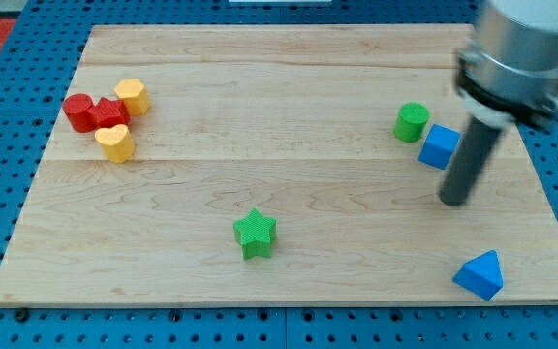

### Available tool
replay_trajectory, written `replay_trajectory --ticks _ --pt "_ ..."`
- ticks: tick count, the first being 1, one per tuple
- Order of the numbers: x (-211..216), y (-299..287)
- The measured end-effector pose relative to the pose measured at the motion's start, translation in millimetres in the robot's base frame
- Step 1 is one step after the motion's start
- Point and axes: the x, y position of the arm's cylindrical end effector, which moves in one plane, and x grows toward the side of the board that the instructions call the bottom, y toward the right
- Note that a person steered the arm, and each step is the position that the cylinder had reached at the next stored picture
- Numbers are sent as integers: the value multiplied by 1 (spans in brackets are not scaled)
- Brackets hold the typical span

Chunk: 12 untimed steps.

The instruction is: Move the blue cube towards bottom center

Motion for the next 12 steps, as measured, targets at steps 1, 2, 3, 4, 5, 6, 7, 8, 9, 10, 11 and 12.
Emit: replay_trajectory --ticks 1,2,3,4,5,6,7,8,9,10,11,12 --pt "83 14" --pt "84 -4" --pt "85 12" --pt "47 15" --pt "-61 69" --pt "-109 70" --pt "-82 18" --pt "-86 -47" --pt "-127 12" --pt "-132 -49" --pt "-68 -142" --pt "-41 -174"
